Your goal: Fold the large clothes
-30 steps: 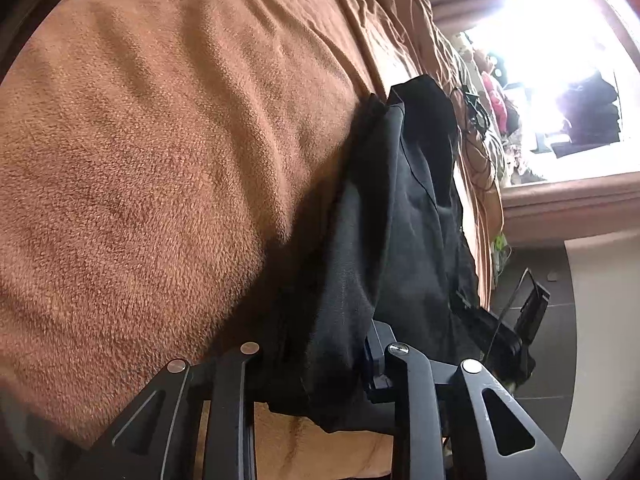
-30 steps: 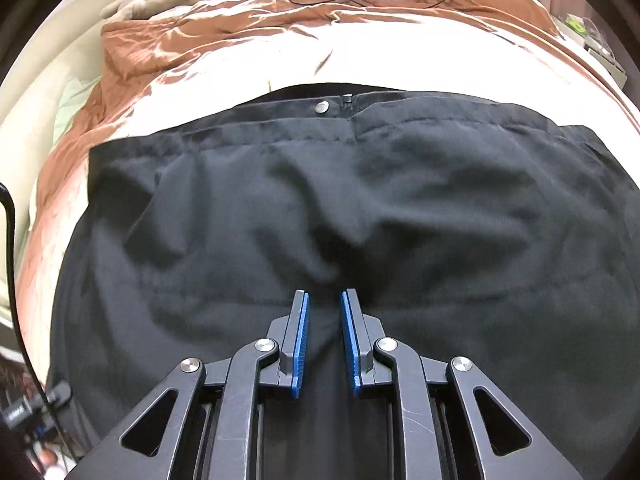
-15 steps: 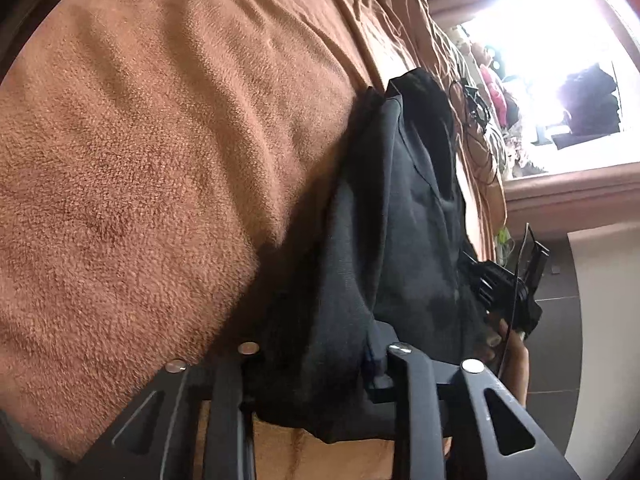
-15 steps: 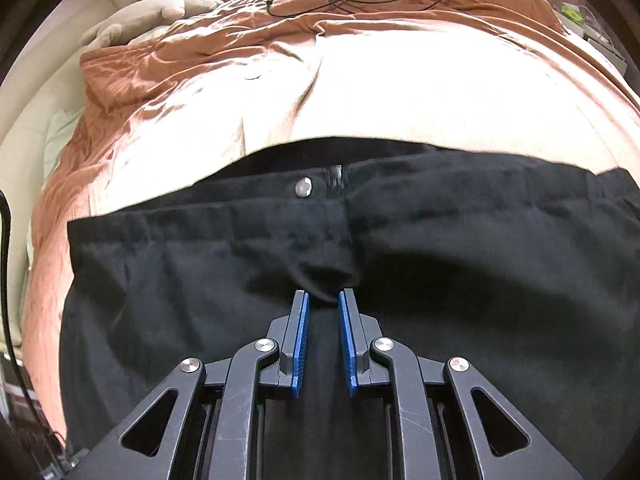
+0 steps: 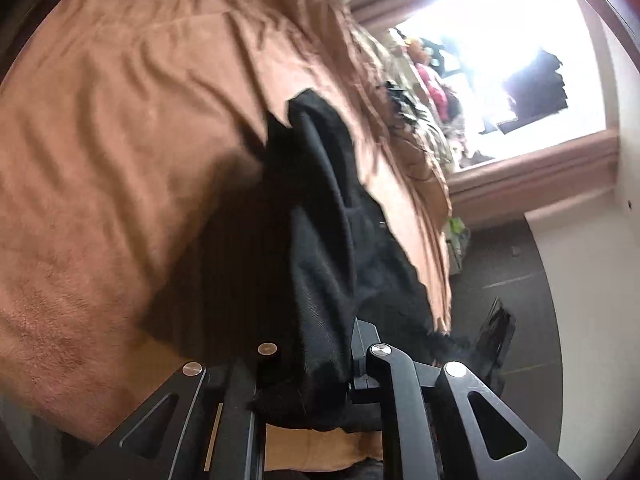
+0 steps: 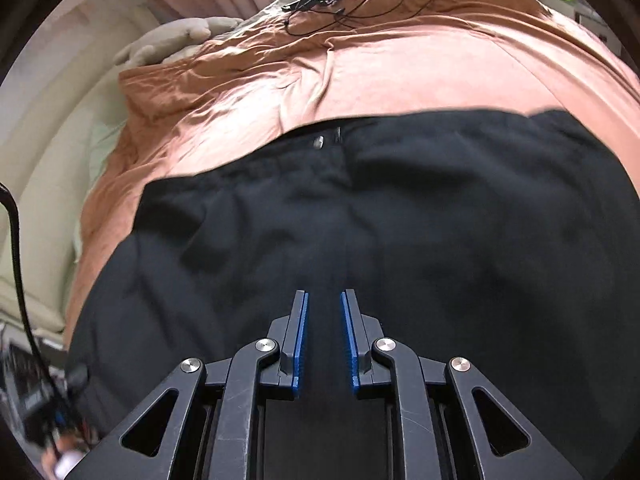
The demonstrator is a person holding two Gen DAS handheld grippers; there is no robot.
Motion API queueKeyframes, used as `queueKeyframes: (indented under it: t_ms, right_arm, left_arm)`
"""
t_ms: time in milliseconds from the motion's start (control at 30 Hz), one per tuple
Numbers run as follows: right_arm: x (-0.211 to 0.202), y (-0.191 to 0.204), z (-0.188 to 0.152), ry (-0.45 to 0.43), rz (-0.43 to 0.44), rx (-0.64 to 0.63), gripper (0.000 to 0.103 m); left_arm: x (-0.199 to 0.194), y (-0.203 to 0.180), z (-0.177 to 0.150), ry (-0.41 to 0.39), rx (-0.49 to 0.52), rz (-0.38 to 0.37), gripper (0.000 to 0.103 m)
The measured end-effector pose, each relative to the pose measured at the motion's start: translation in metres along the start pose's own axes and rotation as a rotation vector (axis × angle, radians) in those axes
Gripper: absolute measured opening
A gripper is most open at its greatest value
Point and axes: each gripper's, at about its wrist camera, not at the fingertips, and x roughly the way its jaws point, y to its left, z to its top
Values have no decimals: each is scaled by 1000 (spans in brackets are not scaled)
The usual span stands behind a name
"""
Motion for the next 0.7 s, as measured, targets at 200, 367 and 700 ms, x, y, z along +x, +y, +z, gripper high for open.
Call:
queueKeyframes:
  t_ms: [200,367,700]
  right_arm:
    - [-34,4,-52,2,43,-19,17]
    - [-43,6,-90,16,52,-30,17]
    - [-14,-4,-129,63,70,8,17]
  left_arm:
    - [-3,-36,-1,-7,65,-31,13]
    - [-4,-64,-4,-12,112,-43,13]
    - [14,-114,-7,6,203,-44,12]
